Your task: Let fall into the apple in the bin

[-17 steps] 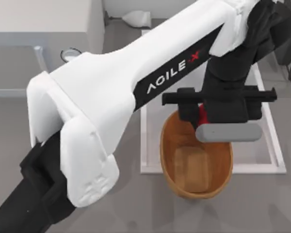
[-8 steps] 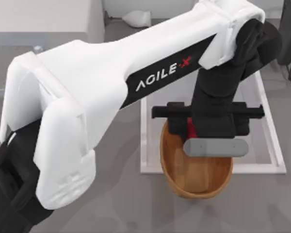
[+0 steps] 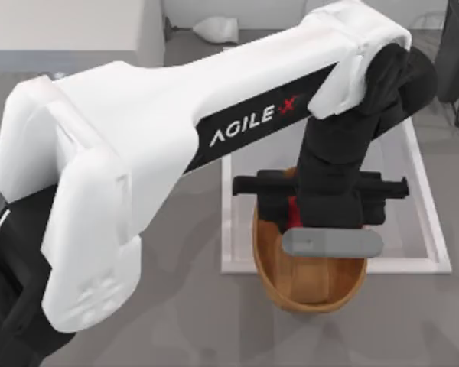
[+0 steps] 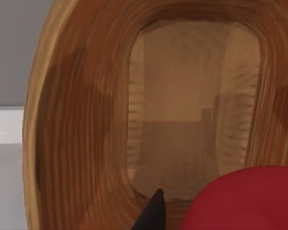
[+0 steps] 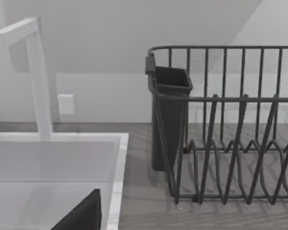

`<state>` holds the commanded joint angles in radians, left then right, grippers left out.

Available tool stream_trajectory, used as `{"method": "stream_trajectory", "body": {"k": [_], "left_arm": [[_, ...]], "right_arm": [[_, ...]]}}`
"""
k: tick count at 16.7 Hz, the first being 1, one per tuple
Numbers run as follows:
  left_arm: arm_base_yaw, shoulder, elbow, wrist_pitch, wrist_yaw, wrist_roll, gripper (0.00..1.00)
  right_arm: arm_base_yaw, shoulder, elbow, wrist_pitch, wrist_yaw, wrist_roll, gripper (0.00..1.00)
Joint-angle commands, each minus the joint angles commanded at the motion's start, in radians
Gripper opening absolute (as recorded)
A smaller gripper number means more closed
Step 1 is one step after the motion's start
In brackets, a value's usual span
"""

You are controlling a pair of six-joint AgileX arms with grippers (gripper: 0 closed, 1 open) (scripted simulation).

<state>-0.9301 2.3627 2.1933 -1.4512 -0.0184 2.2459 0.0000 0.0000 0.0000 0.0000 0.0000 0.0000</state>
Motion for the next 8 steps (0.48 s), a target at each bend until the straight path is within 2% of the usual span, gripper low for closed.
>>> {"method": "stream_trajectory", "body": {"k": [1,8], "left_arm": [[0.0,0.0,0.0,0.0,0.0,0.0,0.0],[0.0,0.0,0.0,0.0,0.0,0.0,0.53]], "right_arm": [[0.0,0.0,0.0,0.0,0.0,0.0,1.0],[0.0,0.0,0.0,0.0,0.0,0.0,1.0]]}}
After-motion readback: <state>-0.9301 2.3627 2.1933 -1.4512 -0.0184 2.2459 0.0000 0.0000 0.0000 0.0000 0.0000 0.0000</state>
